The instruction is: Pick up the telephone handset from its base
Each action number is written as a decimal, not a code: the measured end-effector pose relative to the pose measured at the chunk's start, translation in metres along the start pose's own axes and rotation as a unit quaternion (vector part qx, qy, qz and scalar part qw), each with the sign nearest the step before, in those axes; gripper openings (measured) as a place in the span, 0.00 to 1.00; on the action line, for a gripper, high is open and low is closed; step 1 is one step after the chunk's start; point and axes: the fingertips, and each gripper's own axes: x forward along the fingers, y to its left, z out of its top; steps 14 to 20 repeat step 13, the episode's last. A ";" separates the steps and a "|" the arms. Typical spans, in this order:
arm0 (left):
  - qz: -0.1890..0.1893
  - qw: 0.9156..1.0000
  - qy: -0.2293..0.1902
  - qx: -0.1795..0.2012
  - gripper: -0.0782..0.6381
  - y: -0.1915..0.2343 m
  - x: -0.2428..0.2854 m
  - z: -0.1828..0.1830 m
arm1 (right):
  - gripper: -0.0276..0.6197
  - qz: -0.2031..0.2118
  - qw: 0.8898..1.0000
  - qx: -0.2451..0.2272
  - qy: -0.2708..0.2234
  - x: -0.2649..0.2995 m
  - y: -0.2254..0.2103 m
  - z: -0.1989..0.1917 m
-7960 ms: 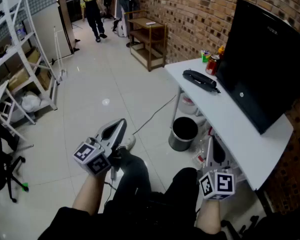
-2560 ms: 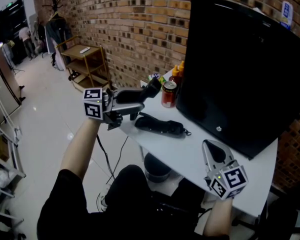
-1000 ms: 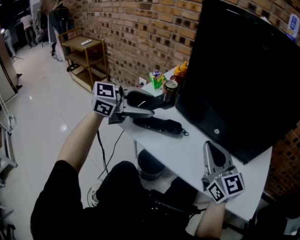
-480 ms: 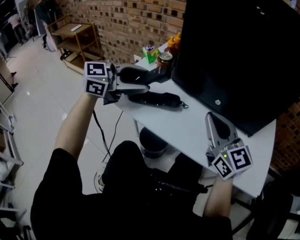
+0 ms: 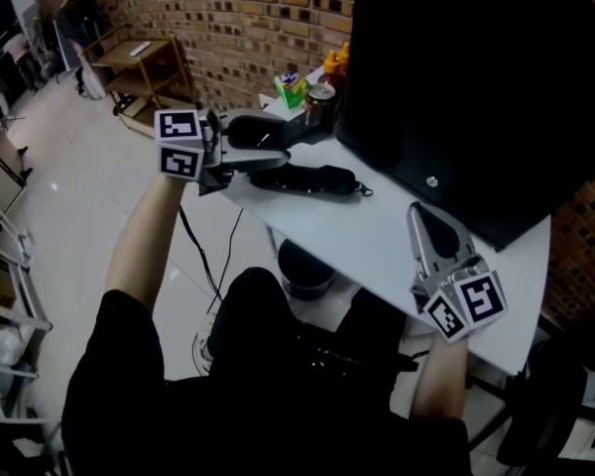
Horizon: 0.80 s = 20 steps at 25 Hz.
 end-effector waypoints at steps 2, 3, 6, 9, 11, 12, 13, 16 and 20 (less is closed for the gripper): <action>0.000 1.000 0.002 0.000 0.47 0.001 0.001 -0.001 | 0.06 0.000 1.000 0.001 0.000 0.001 0.000 0.000; -0.001 1.000 0.002 0.000 0.47 0.001 0.001 -0.002 | 0.05 0.001 1.000 0.001 0.001 0.001 0.000 -0.001; -0.001 1.000 0.005 0.002 0.47 0.002 0.003 -0.003 | 0.06 0.004 1.000 0.002 0.004 0.001 0.000 -0.003; -0.001 1.000 0.006 0.001 0.47 0.004 0.004 -0.005 | 0.05 0.002 1.000 -0.002 0.007 0.000 0.000 -0.005; -0.004 1.000 0.007 -0.001 0.47 0.003 0.006 -0.006 | 0.05 -0.001 1.000 -0.001 0.009 -0.002 0.000 -0.006; -0.006 1.000 0.007 -0.003 0.47 0.002 0.008 -0.008 | 0.05 -0.003 1.000 0.001 0.010 -0.004 0.000 -0.006; -0.008 1.000 0.008 -0.005 0.47 0.000 0.010 -0.009 | 0.05 -0.004 1.000 0.003 0.011 -0.006 0.001 -0.008; -0.008 1.000 0.008 -0.005 0.47 0.000 0.010 -0.009 | 0.05 -0.004 1.000 0.003 0.011 -0.006 0.001 -0.008; -0.008 1.000 0.008 -0.005 0.47 0.000 0.010 -0.009 | 0.05 -0.004 1.000 0.003 0.011 -0.006 0.001 -0.008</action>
